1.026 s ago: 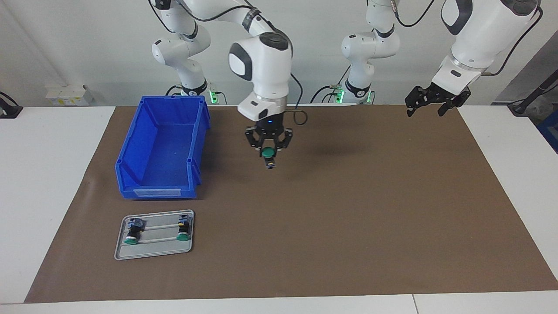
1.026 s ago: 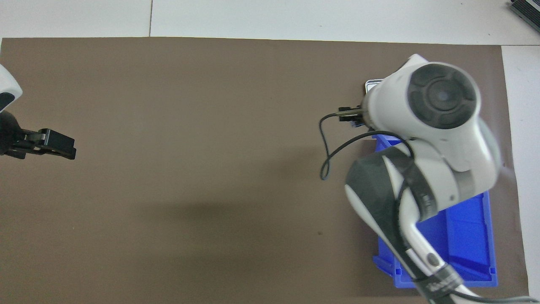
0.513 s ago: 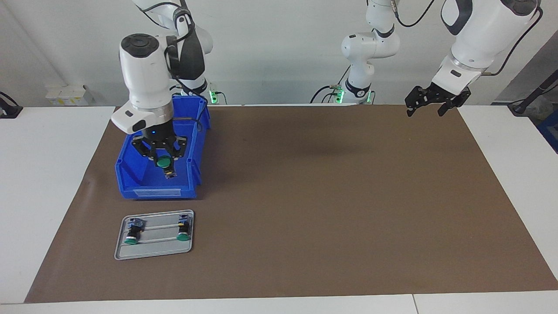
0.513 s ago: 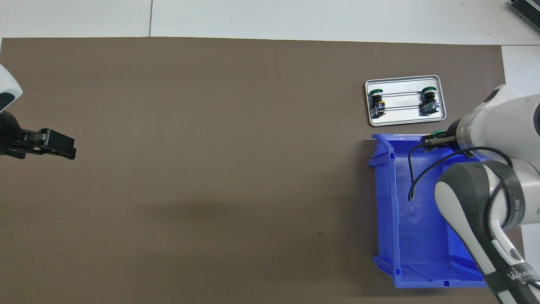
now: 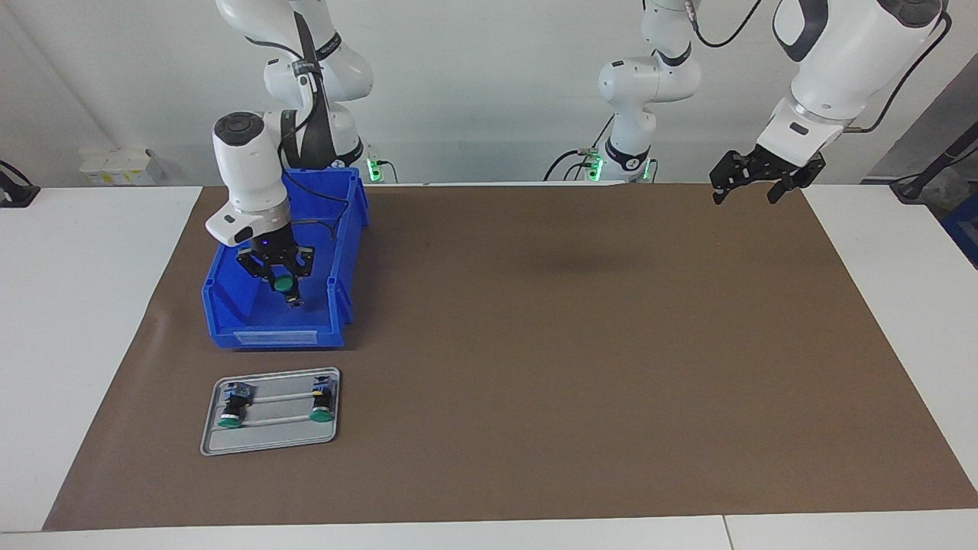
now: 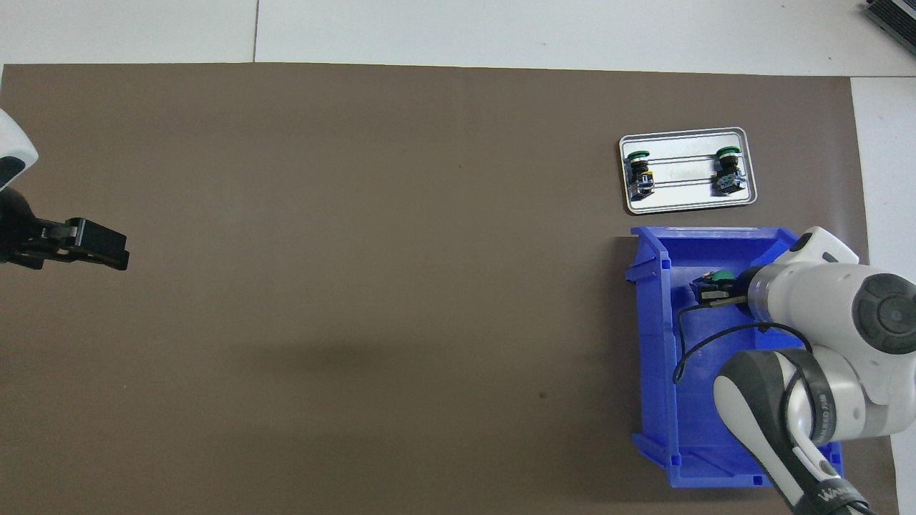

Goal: Place and press button with both arms
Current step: 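Lower the module into the blue bin and open the right gripper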

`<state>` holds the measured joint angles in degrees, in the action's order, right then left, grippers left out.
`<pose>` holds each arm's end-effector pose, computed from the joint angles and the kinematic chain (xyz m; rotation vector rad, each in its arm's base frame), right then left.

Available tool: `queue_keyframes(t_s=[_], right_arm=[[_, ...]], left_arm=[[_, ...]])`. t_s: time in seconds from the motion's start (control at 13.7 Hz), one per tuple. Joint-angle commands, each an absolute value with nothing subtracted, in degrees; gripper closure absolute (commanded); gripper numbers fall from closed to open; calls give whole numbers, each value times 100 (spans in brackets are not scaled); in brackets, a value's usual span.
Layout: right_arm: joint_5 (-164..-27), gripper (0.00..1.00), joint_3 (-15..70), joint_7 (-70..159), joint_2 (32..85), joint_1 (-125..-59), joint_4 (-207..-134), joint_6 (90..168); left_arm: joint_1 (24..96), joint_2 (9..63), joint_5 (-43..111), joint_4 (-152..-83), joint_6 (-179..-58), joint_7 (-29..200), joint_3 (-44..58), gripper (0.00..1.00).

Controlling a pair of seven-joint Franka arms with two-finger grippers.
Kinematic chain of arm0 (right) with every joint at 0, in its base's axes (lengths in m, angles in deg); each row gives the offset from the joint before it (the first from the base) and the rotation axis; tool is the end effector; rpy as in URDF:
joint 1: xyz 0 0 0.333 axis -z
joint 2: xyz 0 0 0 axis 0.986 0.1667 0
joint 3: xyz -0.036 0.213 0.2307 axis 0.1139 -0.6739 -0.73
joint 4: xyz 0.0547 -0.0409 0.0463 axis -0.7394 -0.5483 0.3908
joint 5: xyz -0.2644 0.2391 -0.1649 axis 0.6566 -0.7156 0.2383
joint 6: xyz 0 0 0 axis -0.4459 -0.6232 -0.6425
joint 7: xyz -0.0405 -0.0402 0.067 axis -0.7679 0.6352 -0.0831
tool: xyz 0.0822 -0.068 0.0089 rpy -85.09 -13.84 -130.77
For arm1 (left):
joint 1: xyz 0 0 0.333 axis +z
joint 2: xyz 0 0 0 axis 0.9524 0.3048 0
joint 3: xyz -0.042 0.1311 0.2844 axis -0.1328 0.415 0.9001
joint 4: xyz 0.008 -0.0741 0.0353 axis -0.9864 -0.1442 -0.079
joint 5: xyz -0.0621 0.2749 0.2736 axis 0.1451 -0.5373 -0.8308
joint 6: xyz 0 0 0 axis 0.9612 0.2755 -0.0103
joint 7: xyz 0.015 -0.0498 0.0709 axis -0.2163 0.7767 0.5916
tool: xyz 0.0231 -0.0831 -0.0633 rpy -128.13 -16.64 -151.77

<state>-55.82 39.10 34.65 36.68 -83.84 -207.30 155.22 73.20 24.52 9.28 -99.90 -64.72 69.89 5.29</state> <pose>0.4874 -0.0058 0.3620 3.0282 0.1290 0.2639 0.5351 -0.0402 0.6145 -3.1306 0.1161 0.1604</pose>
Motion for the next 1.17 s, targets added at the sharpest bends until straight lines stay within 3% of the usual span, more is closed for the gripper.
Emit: queue_keyframes(t_s=[0.0, 0.07, 0.15, 0.22, 0.29, 0.37, 0.66, 1.1], right_arm=[[-5698, 100, 3821, 3526, 3652, -8242, -21047, 15911], [-5698, 100, 3821, 3526, 3670, -8234, -21056, 15902], [-5698, 82, 3821, 3491, 3679, -8181, -21074, 15902], [-5698, 33, 3821, 3413, 3688, -8172, -21065, 15850], [-5698, 0, 3813, 3369, 3679, -8172, -21013, 15841], [-5698, 0, 3812, 3386, 3644, -8181, -20830, 15754], [-5724, 0, 3804, 3368, 3705, -8190, -19241, 13841], [-6181, 0, 3812, 3386, 3836, -8119, -17447, 11951]], left_arm=[[7331, 2381, 817, -10055, -6411, 7019, 509, 0], [7331, 2381, 817, -10055, -6411, 7019, 509, 0], [7331, 2381, 826, -10055, -6411, 7027, 518, 0], [7331, 2381, 817, -10055, -6411, 7019, 509, 0], [7331, 2381, 826, -10055, -6411, 7019, 509, 0], [7331, 2381, 826, -10055, -6411, 7019, 509, 0], [7331, 2381, 826, -10055, -6411, 7027, 509, 0], [7331, 2381, 826, -10055, -6411, 7028, 509, 0]])
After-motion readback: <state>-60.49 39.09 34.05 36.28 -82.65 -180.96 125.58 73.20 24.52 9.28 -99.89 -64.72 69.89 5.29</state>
